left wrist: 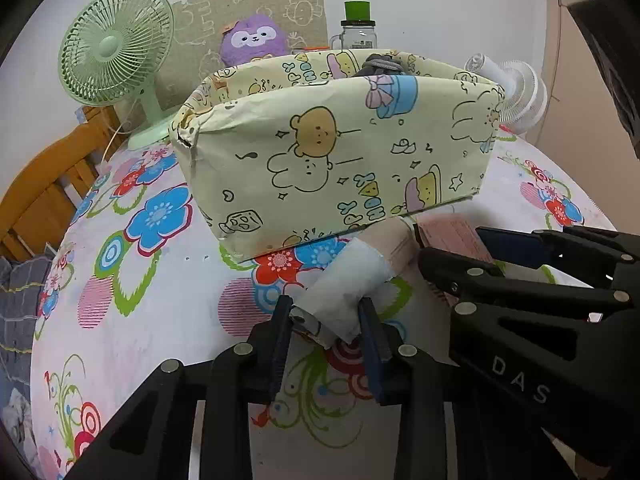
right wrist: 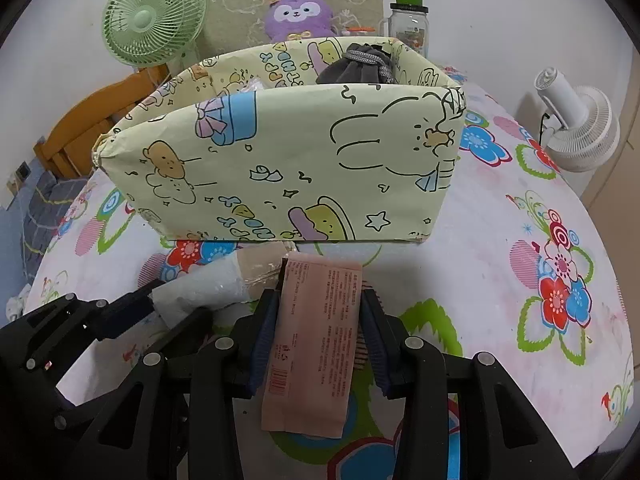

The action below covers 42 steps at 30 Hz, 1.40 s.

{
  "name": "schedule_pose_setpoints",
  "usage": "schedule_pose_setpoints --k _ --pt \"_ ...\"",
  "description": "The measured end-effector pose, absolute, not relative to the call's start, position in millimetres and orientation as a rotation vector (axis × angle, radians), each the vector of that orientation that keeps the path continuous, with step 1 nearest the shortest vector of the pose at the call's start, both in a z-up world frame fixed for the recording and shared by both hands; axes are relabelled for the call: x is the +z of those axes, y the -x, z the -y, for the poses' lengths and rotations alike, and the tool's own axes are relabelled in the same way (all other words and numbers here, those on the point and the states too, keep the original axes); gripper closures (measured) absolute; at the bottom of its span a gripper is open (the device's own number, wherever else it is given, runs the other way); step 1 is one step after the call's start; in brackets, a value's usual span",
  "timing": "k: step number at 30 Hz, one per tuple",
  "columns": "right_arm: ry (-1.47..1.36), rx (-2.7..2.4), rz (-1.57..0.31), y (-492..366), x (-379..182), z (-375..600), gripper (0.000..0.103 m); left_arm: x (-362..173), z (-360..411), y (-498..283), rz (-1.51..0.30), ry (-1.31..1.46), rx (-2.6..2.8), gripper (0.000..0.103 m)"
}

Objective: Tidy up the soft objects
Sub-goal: 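Close right tool on pink packet while left tool grasps white roll, then lift pink packet with right tool over box while left carries white roll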

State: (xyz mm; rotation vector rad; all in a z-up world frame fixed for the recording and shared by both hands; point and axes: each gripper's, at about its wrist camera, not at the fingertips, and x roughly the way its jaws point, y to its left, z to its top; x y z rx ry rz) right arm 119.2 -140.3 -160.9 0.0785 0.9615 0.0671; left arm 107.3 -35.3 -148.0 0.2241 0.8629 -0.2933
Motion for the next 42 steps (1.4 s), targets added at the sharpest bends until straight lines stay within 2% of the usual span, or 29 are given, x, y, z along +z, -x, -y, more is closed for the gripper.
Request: schedule_pose_setpoints --k 8,42 --pt "-0.078 0.069 -0.941 -109.6 -154.0 140.8 0.058 -143.4 36.9 -100.9 -0.857 -0.201 -0.285 0.075" --pt "-0.059 0.055 -0.784 -63.1 -92.6 145.7 0.059 -87.2 41.7 -56.2 -0.697 -0.148 -0.263 0.075"
